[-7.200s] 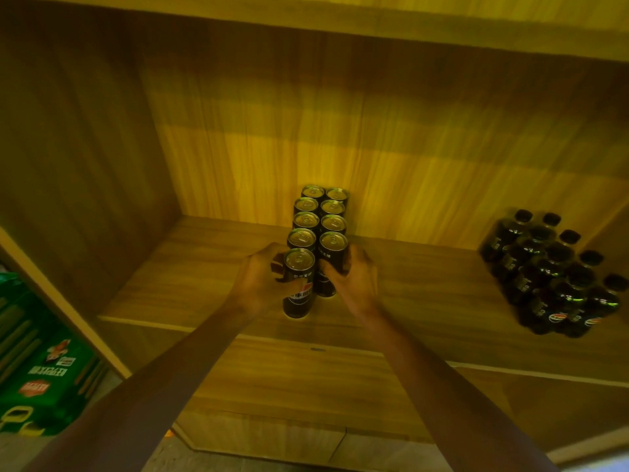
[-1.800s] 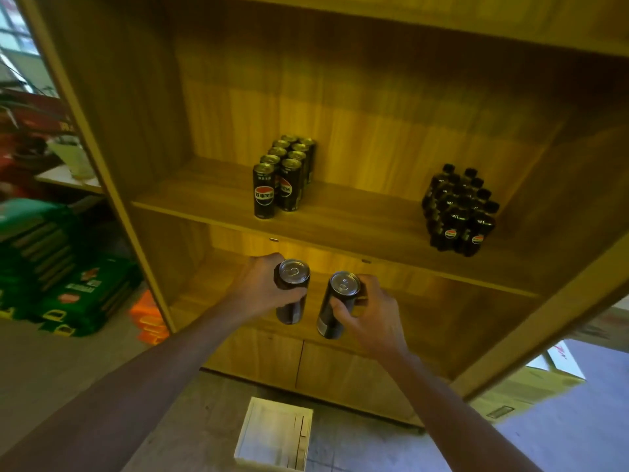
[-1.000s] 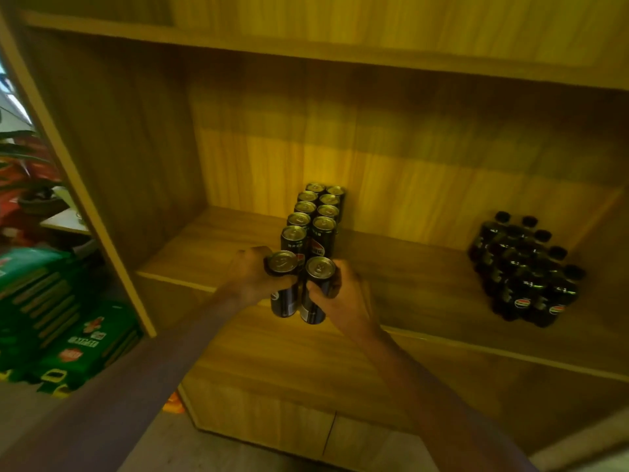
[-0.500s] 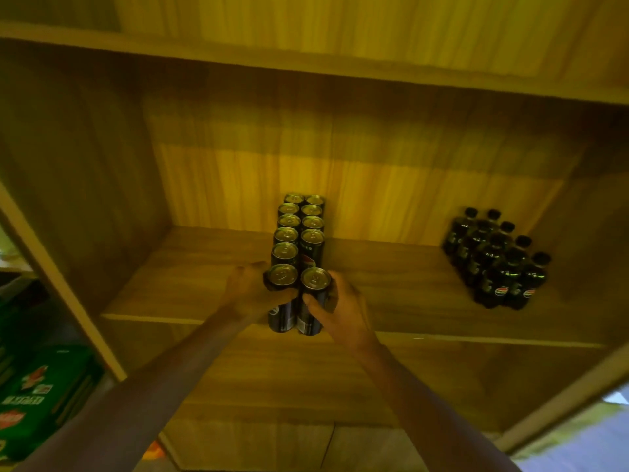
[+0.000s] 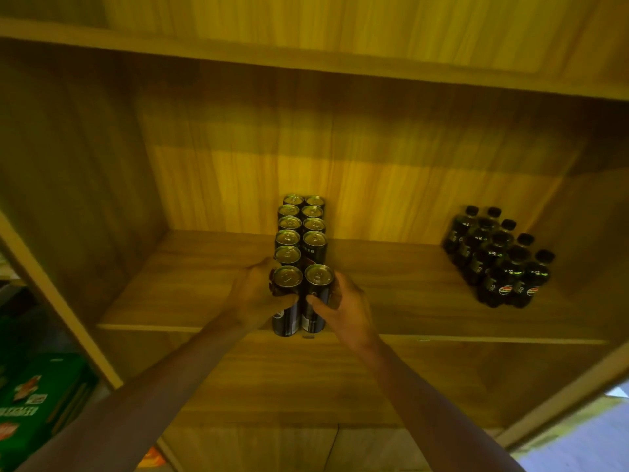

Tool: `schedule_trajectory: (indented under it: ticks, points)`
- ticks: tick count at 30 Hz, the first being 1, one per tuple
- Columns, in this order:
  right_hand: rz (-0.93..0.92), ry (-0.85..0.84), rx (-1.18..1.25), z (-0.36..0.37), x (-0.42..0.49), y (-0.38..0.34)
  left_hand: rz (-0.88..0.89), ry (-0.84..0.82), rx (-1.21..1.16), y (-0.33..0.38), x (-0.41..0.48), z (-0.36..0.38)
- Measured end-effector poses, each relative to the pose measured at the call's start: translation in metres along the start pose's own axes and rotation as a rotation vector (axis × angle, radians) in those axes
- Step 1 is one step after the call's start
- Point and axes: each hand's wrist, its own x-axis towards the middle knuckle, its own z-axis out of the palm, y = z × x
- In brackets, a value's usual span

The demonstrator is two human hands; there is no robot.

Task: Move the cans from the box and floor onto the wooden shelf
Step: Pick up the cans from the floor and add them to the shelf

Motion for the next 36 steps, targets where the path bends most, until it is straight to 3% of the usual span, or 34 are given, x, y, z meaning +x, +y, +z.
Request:
schedule_trajectory:
  ticks: [11, 36]
  points:
    - [0.050, 0.029, 0.008, 0.017, 0.043, 0.012, 0.043, 0.031, -0.009, -0.004, 0.005, 0.003]
    - [0.010, -0.050, -0.149, 0.009, 0.047, 0.000, -0.020, 0.049, -0.069, -0.007, -0.004, 0.004]
